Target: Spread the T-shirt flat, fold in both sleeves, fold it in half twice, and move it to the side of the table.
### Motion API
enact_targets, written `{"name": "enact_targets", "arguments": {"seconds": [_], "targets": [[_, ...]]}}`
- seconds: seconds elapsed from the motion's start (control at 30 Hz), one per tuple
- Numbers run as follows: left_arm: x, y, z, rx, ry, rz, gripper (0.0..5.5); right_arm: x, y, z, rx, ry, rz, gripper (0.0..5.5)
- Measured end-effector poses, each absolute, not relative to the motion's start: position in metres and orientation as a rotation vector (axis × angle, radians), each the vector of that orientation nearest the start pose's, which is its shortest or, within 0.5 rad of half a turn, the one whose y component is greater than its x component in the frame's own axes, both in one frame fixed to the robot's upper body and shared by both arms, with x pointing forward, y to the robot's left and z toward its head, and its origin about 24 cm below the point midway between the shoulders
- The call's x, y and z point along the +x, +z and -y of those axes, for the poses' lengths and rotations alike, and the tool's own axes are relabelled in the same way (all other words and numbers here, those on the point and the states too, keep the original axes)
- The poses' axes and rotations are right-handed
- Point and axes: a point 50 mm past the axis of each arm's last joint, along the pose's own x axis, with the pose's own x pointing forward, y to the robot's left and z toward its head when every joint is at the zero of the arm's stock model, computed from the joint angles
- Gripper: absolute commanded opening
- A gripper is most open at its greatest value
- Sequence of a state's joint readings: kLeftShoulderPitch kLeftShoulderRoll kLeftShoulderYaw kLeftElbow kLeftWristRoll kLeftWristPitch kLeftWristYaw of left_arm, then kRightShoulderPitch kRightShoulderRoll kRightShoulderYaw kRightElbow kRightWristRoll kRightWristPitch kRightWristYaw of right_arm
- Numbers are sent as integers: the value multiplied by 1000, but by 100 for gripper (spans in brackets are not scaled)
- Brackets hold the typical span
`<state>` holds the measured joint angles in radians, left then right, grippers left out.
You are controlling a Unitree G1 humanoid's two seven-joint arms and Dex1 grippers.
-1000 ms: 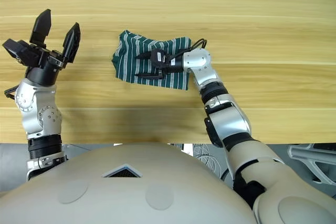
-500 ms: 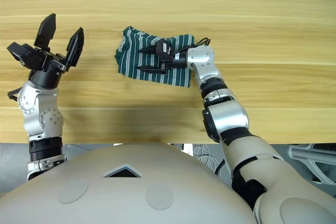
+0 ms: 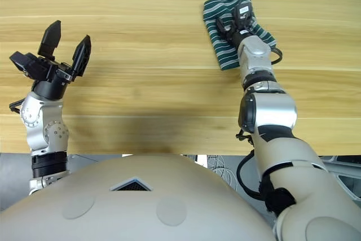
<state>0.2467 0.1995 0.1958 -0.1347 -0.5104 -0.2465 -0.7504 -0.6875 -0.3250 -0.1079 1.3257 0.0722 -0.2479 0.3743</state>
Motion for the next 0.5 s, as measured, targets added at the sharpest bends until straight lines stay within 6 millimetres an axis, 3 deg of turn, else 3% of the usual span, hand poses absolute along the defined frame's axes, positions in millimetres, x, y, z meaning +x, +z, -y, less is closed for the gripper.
{"name": "enact_targets", "arguments": {"seconds": [0.17, 0.37, 0.5], "targets": [[186, 64, -213, -146, -461, 291, 421, 324, 0, 261, -127, 98, -397, 297], [186, 64, -212, -157, -450, 303, 421, 324, 5, 265, -225, 125, -350, 297], [188, 66, -213, -108, -409, 312, 421, 333, 43, 265, -278, 154, -48, 297]]}}
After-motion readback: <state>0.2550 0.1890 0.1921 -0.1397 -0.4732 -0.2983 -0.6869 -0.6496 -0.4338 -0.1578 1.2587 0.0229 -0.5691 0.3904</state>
